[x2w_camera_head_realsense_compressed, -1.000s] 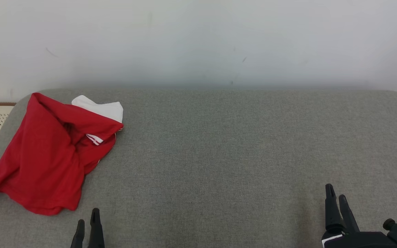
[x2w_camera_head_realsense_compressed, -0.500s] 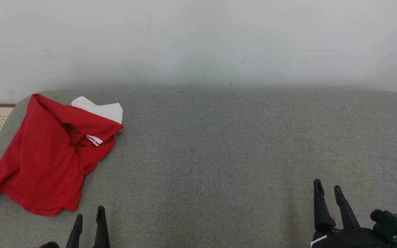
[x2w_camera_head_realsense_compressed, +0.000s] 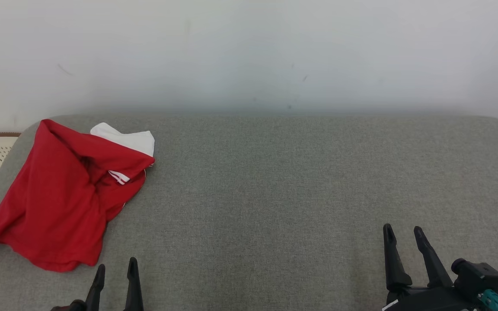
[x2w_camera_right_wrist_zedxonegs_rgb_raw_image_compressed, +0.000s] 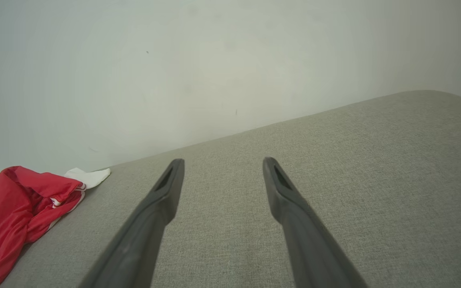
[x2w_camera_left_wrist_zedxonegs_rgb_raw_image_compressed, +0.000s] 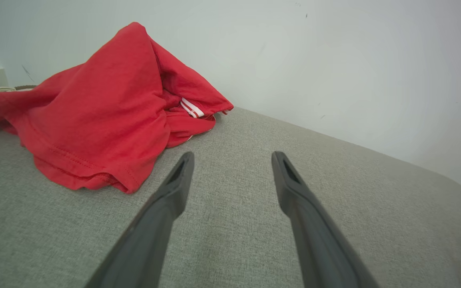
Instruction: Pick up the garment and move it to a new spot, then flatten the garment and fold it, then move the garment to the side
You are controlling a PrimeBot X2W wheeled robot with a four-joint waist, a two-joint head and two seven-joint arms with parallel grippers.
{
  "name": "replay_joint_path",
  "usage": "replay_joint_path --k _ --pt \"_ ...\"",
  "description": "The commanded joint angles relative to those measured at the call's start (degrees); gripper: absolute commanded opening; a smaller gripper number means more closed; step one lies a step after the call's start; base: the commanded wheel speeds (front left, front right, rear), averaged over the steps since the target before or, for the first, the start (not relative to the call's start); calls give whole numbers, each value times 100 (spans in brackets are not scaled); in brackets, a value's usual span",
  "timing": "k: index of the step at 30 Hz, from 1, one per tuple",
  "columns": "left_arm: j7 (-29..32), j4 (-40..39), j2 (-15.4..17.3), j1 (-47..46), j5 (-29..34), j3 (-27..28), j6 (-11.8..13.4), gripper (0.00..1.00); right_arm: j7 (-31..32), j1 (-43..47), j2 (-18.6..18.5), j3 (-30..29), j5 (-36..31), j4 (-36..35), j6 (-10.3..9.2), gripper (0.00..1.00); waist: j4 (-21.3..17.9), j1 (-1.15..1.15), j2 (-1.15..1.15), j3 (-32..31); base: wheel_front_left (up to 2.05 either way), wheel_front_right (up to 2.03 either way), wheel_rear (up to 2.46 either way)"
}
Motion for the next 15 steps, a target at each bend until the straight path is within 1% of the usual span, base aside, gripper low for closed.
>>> replay_joint_path --k 1,9,12,15 --pt "-63 -25 47 -103 149 -7 23 100 -17 -9 -41 34 -128 -76 25 100 1 0 0 -5 0 0 0" --pt "-148 -52 63 -98 535 -55 142 100 -42 24 -45 58 -598 -194 27 100 -9 0 0 -35 0 0 0" --pt "-170 -86 66 -87 602 -42 174 100 -57 50 -47 9 -672 -224 29 100 -18 0 0 -49 0 0 0" --pt "-199 -130 83 -81 664 -22 158 100 -86 73 -46 -21 -775 -236 30 100 -24 0 0 -60 0 0 0"
